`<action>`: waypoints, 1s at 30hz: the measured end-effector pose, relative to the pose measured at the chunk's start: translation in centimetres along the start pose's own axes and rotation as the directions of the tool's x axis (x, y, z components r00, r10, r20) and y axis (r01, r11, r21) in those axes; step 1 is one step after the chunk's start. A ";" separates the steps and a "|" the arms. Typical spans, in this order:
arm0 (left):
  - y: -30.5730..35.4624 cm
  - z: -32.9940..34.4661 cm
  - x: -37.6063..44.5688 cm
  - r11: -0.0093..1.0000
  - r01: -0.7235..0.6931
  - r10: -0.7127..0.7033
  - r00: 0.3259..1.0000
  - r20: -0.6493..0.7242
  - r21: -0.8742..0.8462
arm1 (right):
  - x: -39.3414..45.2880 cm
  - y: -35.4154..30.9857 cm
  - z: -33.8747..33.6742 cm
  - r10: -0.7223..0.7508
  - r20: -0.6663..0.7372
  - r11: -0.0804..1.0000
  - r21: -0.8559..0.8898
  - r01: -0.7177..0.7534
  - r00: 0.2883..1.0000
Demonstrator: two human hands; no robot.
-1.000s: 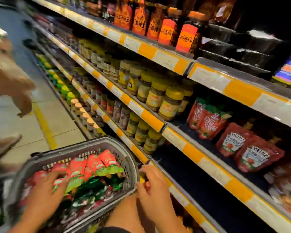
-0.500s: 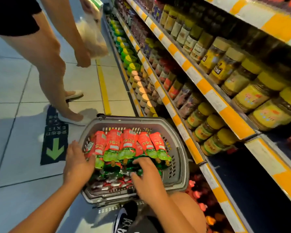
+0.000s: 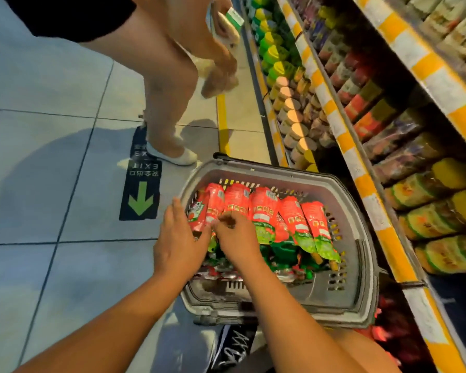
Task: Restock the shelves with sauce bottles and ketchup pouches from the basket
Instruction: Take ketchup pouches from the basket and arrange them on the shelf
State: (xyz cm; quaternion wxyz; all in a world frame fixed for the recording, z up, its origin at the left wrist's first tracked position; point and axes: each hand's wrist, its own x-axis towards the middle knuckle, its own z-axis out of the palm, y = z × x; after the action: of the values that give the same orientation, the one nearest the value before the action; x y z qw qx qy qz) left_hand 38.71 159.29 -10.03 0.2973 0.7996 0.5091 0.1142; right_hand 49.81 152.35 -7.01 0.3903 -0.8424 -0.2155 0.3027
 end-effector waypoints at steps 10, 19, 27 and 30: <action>0.1 -0.1 -0.1 0.997 0.004 -0.007 0.999 0.037 0.082 | 3.6 -1.8 2.3 0.141 0.058 0.977 -0.168 -0.129 0.988; 0.1 0.1 -0.1 0.995 -0.020 0.019 1.000 0.014 0.101 | 3.3 -1.1 0.5 0.172 -0.128 0.983 -0.044 -0.179 0.977; 0.1 -0.1 -0.1 0.989 -0.034 0.032 0.999 0.016 0.142 | 0.4 0.0 -5.5 0.116 -0.252 0.983 0.171 -0.074 0.961; 0.2 -0.3 -0.2 0.987 -0.039 0.038 0.999 0.014 0.154 | -1.4 0.3 -7.8 0.085 -0.288 0.974 0.227 -0.019 0.954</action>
State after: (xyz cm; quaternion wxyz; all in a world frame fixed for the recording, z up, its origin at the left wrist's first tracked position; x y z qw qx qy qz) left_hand 38.62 159.18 -9.71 0.2353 0.8305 0.4992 0.0758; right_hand 54.06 147.24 -2.74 0.5013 -0.8348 -0.0972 0.2056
